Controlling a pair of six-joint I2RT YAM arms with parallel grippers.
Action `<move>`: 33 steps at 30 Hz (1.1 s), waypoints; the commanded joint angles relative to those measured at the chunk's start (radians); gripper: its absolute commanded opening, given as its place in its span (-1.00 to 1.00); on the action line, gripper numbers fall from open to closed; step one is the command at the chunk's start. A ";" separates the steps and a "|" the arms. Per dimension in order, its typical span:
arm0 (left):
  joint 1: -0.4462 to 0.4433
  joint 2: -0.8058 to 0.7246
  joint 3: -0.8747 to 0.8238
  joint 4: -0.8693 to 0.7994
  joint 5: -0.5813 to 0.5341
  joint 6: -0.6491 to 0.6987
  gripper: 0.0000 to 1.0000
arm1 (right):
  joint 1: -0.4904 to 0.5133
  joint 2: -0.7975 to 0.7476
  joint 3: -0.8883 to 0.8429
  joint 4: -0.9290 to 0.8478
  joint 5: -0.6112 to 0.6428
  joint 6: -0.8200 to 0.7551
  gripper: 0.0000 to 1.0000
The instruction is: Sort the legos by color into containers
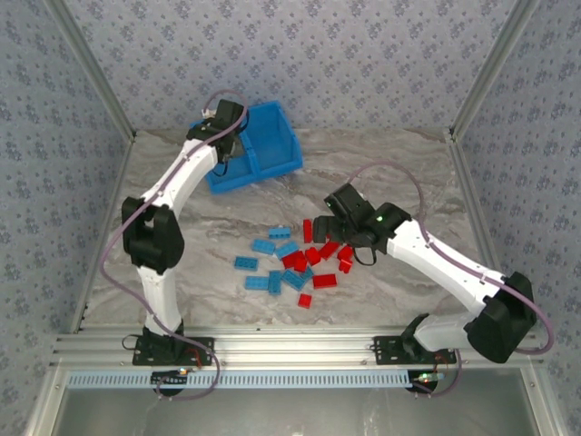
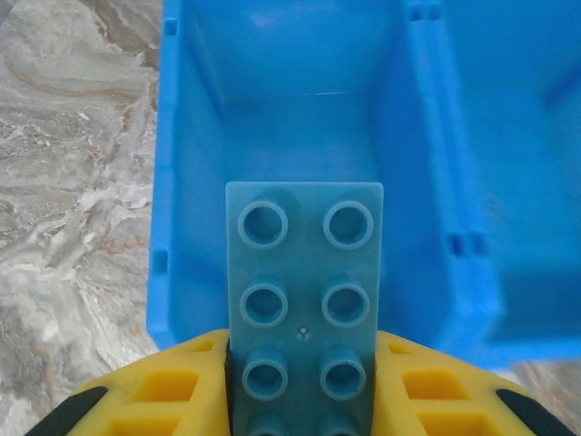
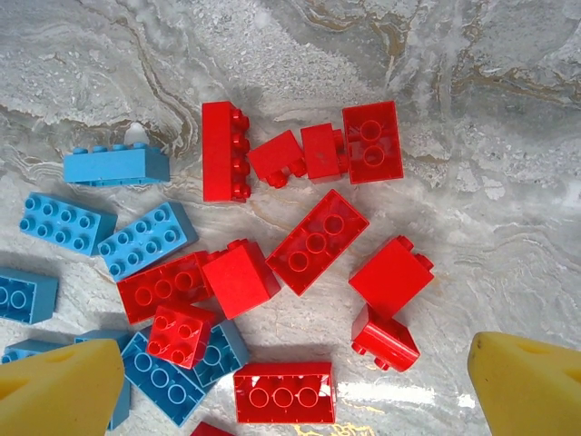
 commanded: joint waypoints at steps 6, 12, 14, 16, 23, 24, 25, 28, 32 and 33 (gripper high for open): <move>0.052 0.272 0.322 -0.134 0.053 0.078 -0.24 | 0.007 -0.069 -0.028 -0.061 0.049 0.037 1.00; 0.084 0.291 0.362 -0.146 0.099 0.050 0.08 | 0.010 -0.094 -0.026 -0.083 0.064 0.036 1.00; 0.088 0.276 0.368 -0.146 0.115 0.052 0.14 | 0.008 -0.105 -0.031 -0.087 0.071 0.036 1.00; 0.088 0.251 0.376 -0.157 0.126 0.056 0.15 | 0.006 -0.112 -0.034 -0.091 0.081 0.032 1.00; 0.066 -0.051 0.210 -0.100 0.208 0.046 0.17 | -0.060 -0.073 -0.050 -0.023 0.086 -0.028 1.00; 0.057 -0.123 0.148 -0.072 0.223 0.048 0.17 | -0.079 -0.055 -0.051 -0.004 0.073 -0.039 1.00; 0.049 -0.182 0.092 -0.046 0.236 0.051 0.18 | -0.092 -0.035 -0.047 0.009 0.059 -0.044 1.00; 0.016 -0.400 -0.138 0.051 0.310 0.082 0.23 | -0.114 0.045 -0.013 0.057 0.001 -0.056 0.91; -0.031 -0.623 -0.387 0.142 0.401 0.144 0.43 | -0.095 0.174 0.034 0.137 -0.069 -0.058 0.57; -0.044 -0.670 -0.437 0.141 0.410 0.169 0.50 | -0.087 0.216 0.059 0.135 -0.066 -0.057 0.47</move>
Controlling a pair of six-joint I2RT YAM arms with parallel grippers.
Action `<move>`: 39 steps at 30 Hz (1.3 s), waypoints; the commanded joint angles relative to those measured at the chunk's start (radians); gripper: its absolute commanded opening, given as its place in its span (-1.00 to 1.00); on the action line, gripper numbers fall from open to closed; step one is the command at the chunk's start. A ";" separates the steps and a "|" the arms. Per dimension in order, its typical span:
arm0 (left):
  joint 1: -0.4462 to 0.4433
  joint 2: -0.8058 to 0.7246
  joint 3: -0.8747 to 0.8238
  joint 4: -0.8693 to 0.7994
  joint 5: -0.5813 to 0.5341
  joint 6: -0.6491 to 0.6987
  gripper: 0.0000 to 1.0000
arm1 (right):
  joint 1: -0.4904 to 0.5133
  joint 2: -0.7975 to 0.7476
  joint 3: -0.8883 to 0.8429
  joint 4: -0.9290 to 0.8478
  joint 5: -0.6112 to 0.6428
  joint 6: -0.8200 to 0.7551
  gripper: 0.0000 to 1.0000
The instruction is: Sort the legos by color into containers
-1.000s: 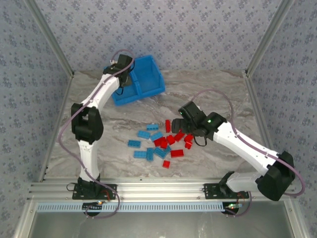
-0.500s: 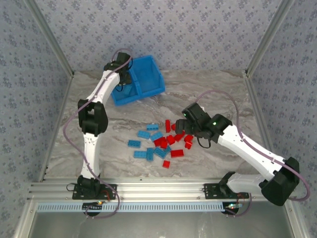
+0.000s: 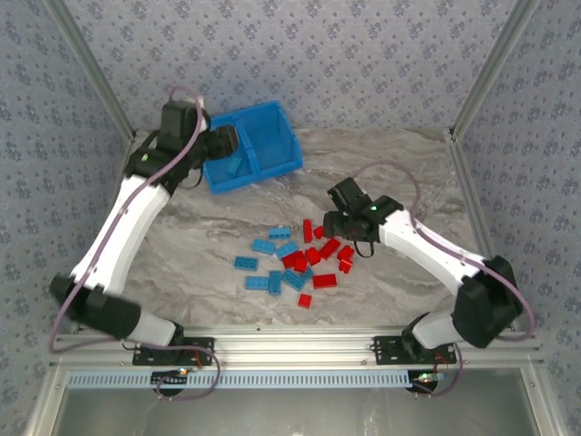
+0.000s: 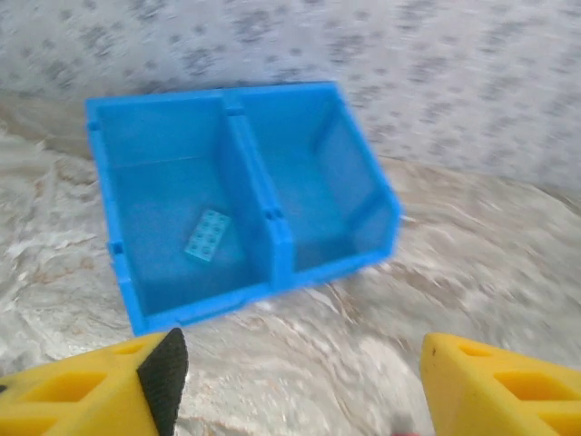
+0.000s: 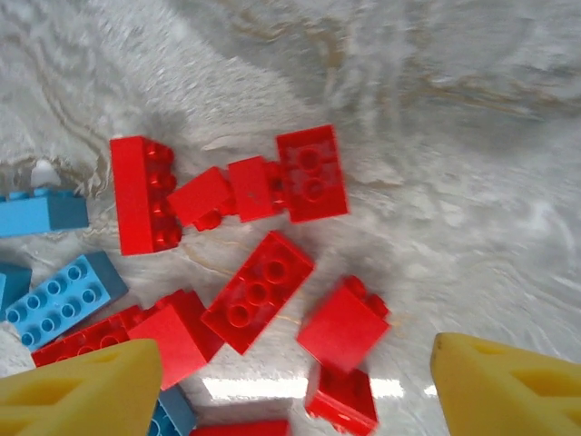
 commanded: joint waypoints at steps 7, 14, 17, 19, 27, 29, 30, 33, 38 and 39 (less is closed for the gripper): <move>-0.051 -0.251 -0.332 -0.042 0.097 0.217 0.81 | 0.058 0.333 0.235 0.044 -0.012 -0.011 0.22; -0.051 -0.343 -0.409 -0.072 0.111 0.256 0.99 | 0.063 0.541 0.391 0.012 0.012 -0.045 0.01; -0.051 -0.338 -0.409 -0.085 0.087 0.274 0.99 | 0.063 0.603 0.441 -0.006 0.008 -0.043 -0.08; -0.051 -0.335 -0.407 -0.093 0.081 0.278 0.98 | 0.063 0.628 0.452 -0.014 0.011 -0.037 -0.09; -0.051 -0.354 -0.418 -0.091 0.053 0.284 0.99 | 0.064 0.626 0.405 0.000 -0.030 -0.027 -0.52; -0.051 -0.366 -0.425 -0.085 0.054 0.284 0.98 | 0.059 0.585 0.394 0.001 -0.022 -0.027 -0.63; -0.051 -0.376 -0.434 -0.078 0.058 0.285 0.99 | 0.057 0.555 0.393 0.002 -0.009 -0.027 -0.66; -0.051 -0.411 -0.457 -0.061 0.067 0.289 0.98 | 0.059 0.459 0.424 0.002 0.032 -0.041 -0.67; -0.050 -0.483 -0.498 -0.022 0.074 0.298 0.98 | 0.062 0.381 0.536 0.066 0.055 -0.076 -0.66; -0.049 -0.499 -0.507 0.006 0.074 0.297 0.99 | 0.064 0.386 0.566 0.091 0.065 -0.088 -0.66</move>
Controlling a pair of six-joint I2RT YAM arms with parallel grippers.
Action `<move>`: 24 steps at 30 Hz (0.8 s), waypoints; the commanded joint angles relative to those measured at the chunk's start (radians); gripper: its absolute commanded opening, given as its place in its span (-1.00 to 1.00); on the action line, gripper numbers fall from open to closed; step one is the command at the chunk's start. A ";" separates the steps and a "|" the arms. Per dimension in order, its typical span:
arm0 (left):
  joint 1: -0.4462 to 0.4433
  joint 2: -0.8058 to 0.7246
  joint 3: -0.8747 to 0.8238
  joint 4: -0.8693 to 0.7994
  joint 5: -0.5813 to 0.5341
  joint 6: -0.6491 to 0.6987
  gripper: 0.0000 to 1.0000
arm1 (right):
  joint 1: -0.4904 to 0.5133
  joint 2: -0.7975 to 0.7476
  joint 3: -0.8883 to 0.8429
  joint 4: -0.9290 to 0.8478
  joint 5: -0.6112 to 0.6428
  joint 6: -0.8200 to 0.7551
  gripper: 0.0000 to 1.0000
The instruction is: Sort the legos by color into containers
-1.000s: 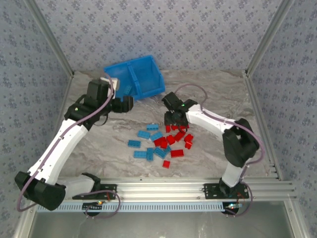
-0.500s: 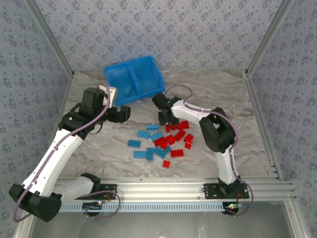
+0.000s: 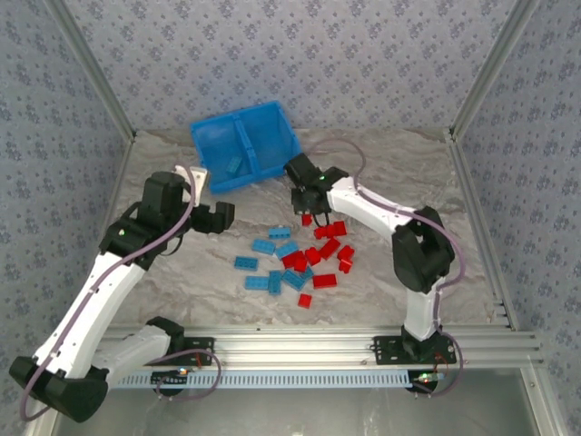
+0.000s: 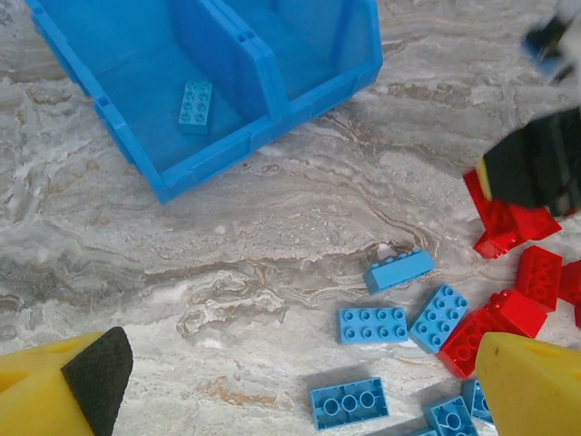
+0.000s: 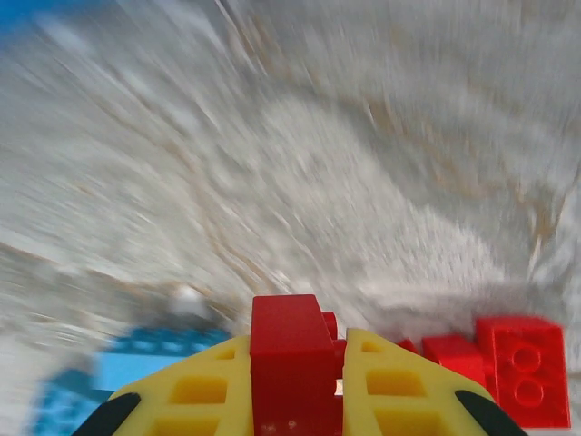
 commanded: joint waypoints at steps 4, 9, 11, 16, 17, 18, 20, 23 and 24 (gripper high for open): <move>0.008 -0.090 -0.044 0.098 0.018 0.018 0.98 | -0.001 0.040 0.211 0.142 0.084 -0.078 -0.66; 0.015 -0.107 -0.066 0.122 0.050 0.019 0.99 | -0.020 0.224 0.434 0.185 0.085 -0.125 -0.65; 0.016 -0.103 -0.070 0.125 0.066 0.017 0.99 | -0.030 0.314 0.529 0.209 0.098 -0.161 -0.65; 0.017 -0.091 -0.073 0.129 0.078 0.018 0.98 | -0.064 0.555 0.813 0.198 0.112 -0.187 -0.65; 0.017 -0.090 -0.074 0.132 0.078 0.018 0.98 | -0.067 0.592 0.858 0.196 0.114 -0.196 -0.65; 0.017 -0.089 -0.077 0.132 0.078 0.018 0.98 | -0.071 0.634 0.907 0.195 0.118 -0.206 -0.65; 0.019 -0.088 -0.079 0.134 0.078 0.017 0.99 | -0.076 0.701 0.963 0.213 0.121 -0.235 -0.65; 0.019 -0.085 -0.079 0.136 0.087 0.017 0.98 | -0.085 0.788 1.028 0.239 0.097 -0.269 -0.62; 0.019 -0.083 -0.079 0.137 0.089 0.017 0.98 | -0.089 0.812 1.052 0.233 0.078 -0.264 -0.61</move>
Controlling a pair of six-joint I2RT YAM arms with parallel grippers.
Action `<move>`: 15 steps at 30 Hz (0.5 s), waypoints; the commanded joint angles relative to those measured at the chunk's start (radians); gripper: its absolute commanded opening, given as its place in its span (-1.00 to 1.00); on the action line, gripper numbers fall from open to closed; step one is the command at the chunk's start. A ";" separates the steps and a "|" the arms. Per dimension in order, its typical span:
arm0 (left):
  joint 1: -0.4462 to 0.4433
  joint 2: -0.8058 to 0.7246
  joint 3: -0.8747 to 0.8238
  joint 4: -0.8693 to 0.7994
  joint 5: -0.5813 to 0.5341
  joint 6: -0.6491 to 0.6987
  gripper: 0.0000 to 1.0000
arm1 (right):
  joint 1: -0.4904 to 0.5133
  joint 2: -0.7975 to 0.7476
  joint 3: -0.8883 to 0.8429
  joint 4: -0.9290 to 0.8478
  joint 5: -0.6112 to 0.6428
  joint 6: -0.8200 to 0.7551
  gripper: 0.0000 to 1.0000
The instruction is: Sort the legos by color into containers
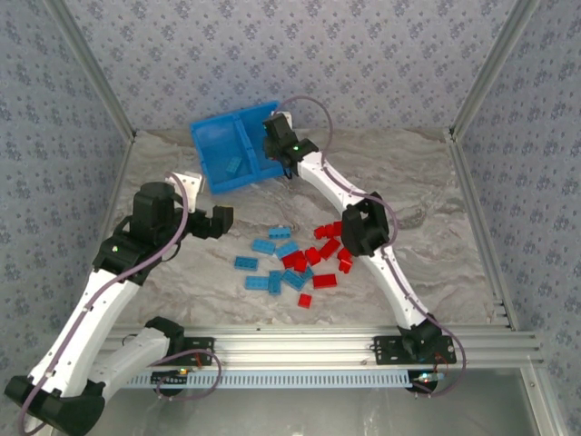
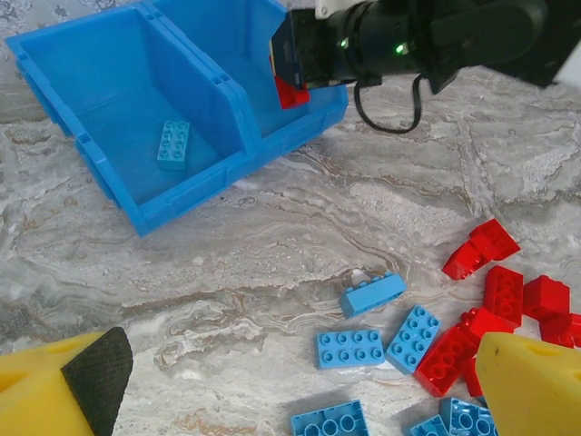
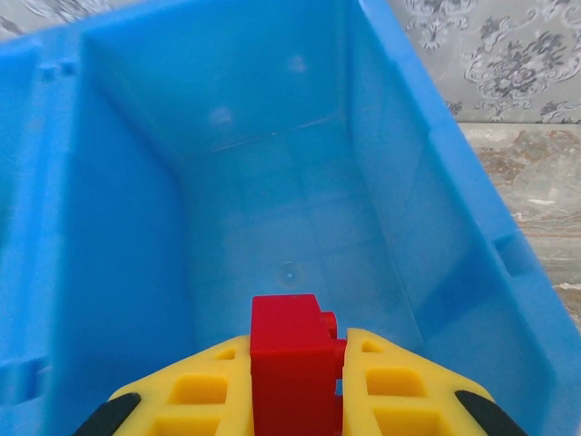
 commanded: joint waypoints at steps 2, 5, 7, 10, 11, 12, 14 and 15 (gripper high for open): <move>0.005 0.005 0.000 0.037 0.031 0.010 0.99 | -0.012 0.075 0.116 0.030 -0.070 -0.039 -0.55; 0.007 0.010 -0.001 0.033 0.030 0.012 0.98 | -0.013 0.080 0.137 0.046 -0.111 -0.045 -0.36; 0.009 0.015 0.003 0.031 0.028 0.014 0.99 | -0.009 0.071 0.174 0.021 -0.112 -0.056 -0.12; 0.014 0.024 0.007 0.026 0.027 0.015 0.99 | -0.004 0.008 0.180 -0.011 -0.111 -0.055 -0.09; 0.016 0.025 0.008 0.026 0.027 0.015 0.98 | -0.003 -0.015 0.179 -0.030 -0.107 -0.052 -0.09; 0.016 0.027 0.008 0.026 0.028 0.015 0.99 | -0.003 -0.057 0.170 -0.058 -0.098 -0.047 -0.09; 0.019 0.029 0.005 0.028 0.030 0.013 0.98 | -0.003 -0.138 0.127 -0.108 -0.086 -0.039 -0.09; 0.019 0.032 0.006 0.028 0.032 0.012 0.99 | -0.003 -0.190 0.091 -0.142 -0.078 -0.029 -0.09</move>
